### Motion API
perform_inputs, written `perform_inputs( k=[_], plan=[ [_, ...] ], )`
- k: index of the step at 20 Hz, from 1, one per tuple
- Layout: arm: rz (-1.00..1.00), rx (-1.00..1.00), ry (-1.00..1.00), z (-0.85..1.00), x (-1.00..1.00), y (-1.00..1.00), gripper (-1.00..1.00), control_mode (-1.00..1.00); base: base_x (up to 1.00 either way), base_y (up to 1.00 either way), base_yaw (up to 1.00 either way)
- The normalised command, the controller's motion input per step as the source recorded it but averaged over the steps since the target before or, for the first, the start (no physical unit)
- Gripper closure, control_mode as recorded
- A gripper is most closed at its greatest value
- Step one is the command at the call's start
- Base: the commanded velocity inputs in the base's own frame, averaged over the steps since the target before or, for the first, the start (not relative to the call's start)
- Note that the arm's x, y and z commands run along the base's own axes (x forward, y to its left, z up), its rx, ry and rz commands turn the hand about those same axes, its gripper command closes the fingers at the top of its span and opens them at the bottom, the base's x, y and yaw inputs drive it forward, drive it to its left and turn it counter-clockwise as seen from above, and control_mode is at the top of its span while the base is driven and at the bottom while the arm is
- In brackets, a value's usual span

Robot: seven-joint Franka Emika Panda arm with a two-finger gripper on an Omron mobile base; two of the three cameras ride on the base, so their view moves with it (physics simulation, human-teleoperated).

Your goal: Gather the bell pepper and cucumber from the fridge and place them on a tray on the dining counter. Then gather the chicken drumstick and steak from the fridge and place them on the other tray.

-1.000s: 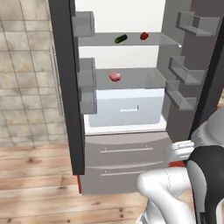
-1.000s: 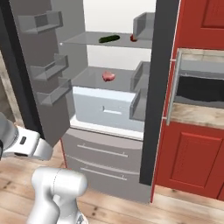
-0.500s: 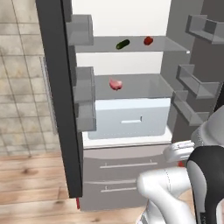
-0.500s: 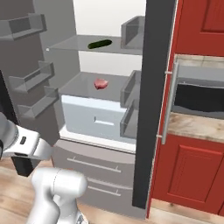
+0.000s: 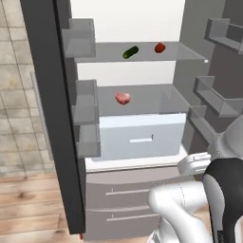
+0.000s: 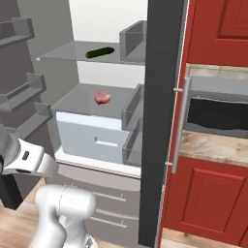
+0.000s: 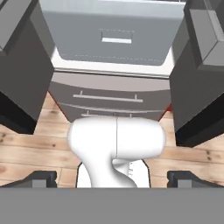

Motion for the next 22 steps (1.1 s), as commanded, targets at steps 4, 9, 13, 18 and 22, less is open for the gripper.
perform_inputs(
  k=[4, 9, 13, 18, 22],
  plan=[
    [0.0, 0.0, 0.0, 0.0, 0.0, 0.0, -1.0, 1.0, 0.47, -0.05, -0.1],
    [0.0, 0.0, 0.0, 0.0, 0.0, 0.0, -1.0, 1.0, 0.44, 0.0, -0.13],
    [0.0, 0.0, 0.0, 0.0, 0.0, 0.0, -1.0, 1.0, 0.45, 0.0, -0.12],
    [0.0, 0.0, 0.0, 0.0, 0.0, 0.0, -1.0, 1.0, 0.53, 0.0, -0.11],
    [0.0, 0.0, 0.0, 0.0, 0.0, 0.0, -1.0, 1.0, 0.57, 0.03, -0.1]
  ],
)
